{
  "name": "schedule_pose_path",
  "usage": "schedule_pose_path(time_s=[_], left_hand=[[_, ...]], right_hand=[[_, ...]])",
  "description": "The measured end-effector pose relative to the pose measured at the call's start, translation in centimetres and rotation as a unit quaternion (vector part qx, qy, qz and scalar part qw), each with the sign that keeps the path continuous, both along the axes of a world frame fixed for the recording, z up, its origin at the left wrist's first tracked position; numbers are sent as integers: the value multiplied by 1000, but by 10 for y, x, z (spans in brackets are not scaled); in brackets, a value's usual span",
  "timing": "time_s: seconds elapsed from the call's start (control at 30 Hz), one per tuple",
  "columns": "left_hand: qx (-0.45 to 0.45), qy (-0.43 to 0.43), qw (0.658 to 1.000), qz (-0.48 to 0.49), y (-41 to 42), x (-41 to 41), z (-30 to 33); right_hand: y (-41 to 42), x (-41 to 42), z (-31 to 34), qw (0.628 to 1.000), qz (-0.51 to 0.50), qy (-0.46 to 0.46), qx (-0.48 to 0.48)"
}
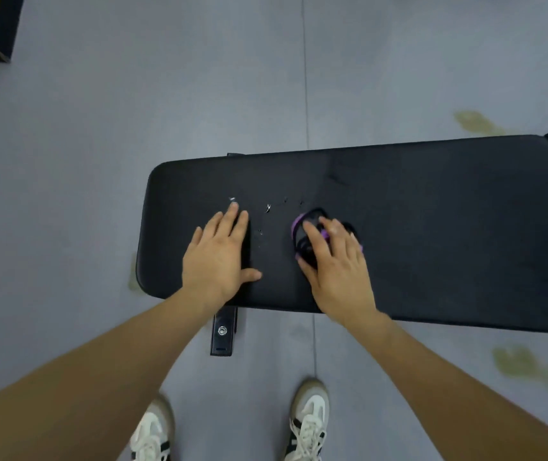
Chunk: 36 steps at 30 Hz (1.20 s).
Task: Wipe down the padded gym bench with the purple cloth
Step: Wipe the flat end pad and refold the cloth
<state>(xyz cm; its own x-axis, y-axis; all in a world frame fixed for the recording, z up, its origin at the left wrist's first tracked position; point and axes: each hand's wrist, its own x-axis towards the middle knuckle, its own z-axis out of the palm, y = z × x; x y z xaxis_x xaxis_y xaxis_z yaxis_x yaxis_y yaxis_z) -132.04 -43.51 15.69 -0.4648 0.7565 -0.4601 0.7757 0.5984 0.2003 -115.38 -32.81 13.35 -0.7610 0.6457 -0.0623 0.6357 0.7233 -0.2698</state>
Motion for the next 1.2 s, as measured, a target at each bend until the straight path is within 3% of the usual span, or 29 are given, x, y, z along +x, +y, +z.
schedule_pose_path(time_s=[0.13, 0.33, 0.47, 0.53, 0.67, 0.8, 0.9, 0.97, 1.1, 1.2], left_hand=[[-54, -75, 994, 55, -7, -16, -7], [-48, -86, 993, 61, -4, -17, -17], [-52, -89, 993, 61, -3, -18, -17], [-56, -93, 992, 63, -3, -18, -16], [-59, -88, 992, 67, 0, -16, -15], [-59, -92, 992, 69, 0, -17, -17], [-60, -85, 992, 66, 0, -18, -18], [-62, -86, 992, 68, 0, -17, -17], [-72, -89, 991, 76, 2, -16, -12], [-67, -87, 991, 81, 3, -16, -12]], right_hand=[[22, -21, 2, 1000, -3, -23, -14], [102, -108, 6, 994, -81, -55, -51], [48, -66, -4, 998, -49, 1, 25], [13, -35, -4, 1000, -7, 2, 19], [33, -35, 1, 999, 42, -31, 9], [95, -98, 0, 997, -44, -62, -30], [97, -118, -1, 993, -92, -58, -36], [70, -102, -4, 997, -67, -37, -13], [14, -52, -3, 996, 90, -24, -7], [53, -51, 4, 987, 154, -36, 5]])
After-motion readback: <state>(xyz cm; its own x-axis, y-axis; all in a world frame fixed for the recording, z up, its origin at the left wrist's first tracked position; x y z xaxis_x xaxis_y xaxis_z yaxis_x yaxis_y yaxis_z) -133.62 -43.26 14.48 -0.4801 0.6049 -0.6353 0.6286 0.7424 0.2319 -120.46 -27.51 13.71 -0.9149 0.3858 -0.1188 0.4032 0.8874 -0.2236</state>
